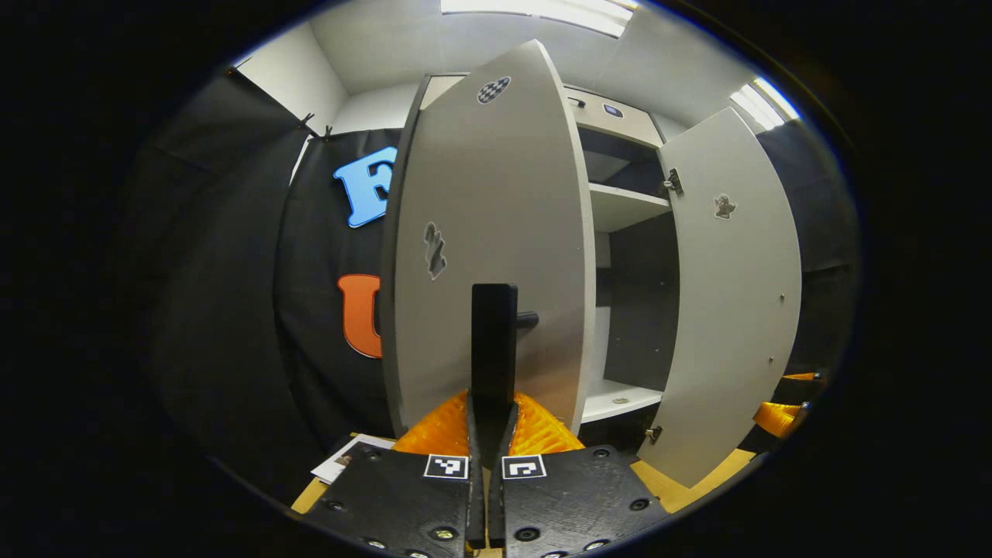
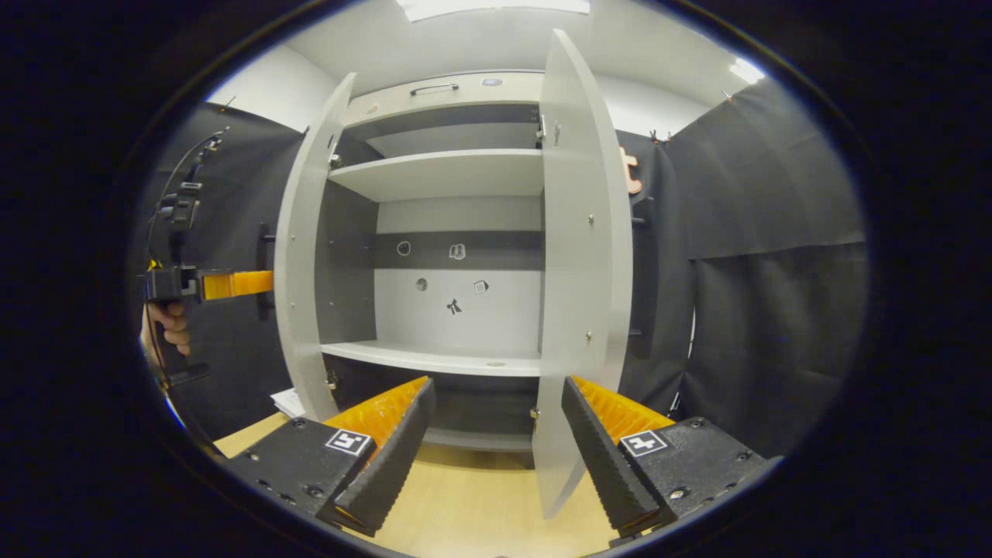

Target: Open the right door of the double-door shoe cabinet with the right hand, and open the left door with the left hand.

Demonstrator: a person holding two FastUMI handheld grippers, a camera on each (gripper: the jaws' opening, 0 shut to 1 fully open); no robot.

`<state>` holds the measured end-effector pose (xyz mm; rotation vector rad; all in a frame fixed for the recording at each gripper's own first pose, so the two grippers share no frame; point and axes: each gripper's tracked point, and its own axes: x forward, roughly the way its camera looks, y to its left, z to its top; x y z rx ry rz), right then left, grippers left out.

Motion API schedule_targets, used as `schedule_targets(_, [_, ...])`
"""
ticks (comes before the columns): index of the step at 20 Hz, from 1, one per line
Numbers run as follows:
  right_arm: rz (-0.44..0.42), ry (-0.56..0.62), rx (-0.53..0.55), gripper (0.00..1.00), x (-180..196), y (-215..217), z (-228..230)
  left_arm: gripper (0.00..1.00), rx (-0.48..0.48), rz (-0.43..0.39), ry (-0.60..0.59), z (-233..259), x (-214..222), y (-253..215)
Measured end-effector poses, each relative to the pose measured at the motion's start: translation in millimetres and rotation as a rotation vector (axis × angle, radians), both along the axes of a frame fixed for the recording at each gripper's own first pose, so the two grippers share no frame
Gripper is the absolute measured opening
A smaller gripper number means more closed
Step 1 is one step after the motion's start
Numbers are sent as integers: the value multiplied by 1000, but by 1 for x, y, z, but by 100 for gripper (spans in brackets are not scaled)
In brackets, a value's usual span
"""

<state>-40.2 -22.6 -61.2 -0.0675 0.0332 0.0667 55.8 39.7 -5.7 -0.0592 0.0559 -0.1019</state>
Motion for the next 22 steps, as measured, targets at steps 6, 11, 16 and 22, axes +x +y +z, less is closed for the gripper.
schedule_targets(6, [48,4,5,100,8,28,-4,1,4,28,-5,-2,-16,36])
schedule_targets(11, [71,9,-26,100,11,44,-7,0,75,116,-16,-5,-23,75])
schedule_targets(16, [87,17,-47,100,15,56,-9,0,73,147,-23,-6,-24,113])
schedule_targets(22, [87,42,-78,100,17,60,-18,0,35,68,-44,-6,-22,127])
